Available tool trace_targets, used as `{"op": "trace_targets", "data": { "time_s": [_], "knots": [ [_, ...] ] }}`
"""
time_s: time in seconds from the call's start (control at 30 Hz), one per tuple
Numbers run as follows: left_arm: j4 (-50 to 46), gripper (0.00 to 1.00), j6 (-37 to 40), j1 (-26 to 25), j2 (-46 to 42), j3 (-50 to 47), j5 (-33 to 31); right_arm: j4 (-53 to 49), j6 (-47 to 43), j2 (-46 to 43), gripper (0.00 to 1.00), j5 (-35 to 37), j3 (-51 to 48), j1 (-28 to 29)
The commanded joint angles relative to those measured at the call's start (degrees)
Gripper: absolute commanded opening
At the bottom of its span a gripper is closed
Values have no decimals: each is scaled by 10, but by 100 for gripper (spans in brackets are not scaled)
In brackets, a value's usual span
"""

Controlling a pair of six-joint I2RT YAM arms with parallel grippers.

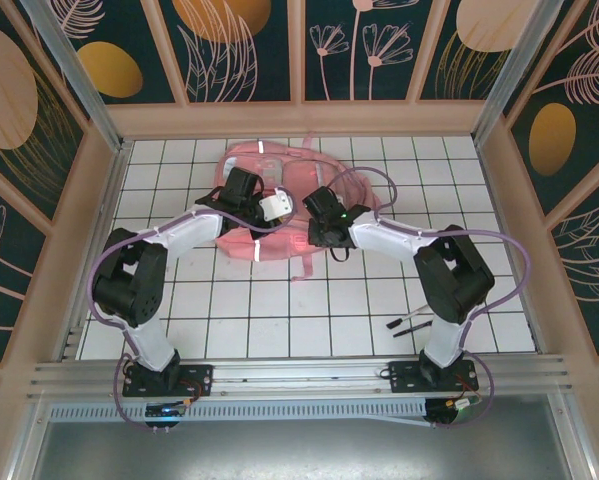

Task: Pack the student bag

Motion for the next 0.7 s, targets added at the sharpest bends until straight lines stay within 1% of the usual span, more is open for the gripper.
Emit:
{"op": "trace_targets", "data": {
  "time_s": [0.0,0.07,0.13,0.17,0.23,0.33,0.43,0.57,0.67],
  "knots": [
    [47,0,-23,11,-53,-12,71,-30,-15,16,41,36,0,7],
    [53,0,-25,13,-59,-19,78,-28,-9,18,46,48,-4,4],
    [47,0,-15,13,-61,-21,87,-20,-9,20,46,61,-4,2],
    [43,0,-9,13,-61,-21,93,-13,-11,22,45,61,-1,0],
    [35,0,-2,13,-61,-24,106,15,-31,23,37,44,0,-2],
    [28,0,9,13,-62,-32,108,34,-57,18,17,29,4,-2],
    [16,0,22,16,-66,-40,93,41,-86,-4,1,17,-6,-1],
    [17,0,33,27,-76,-60,83,46,-106,-53,0,-5,-48,-10],
    [16,0,44,35,-84,-71,67,21,-114,-86,0,-20,-73,-24]
  ]
}}
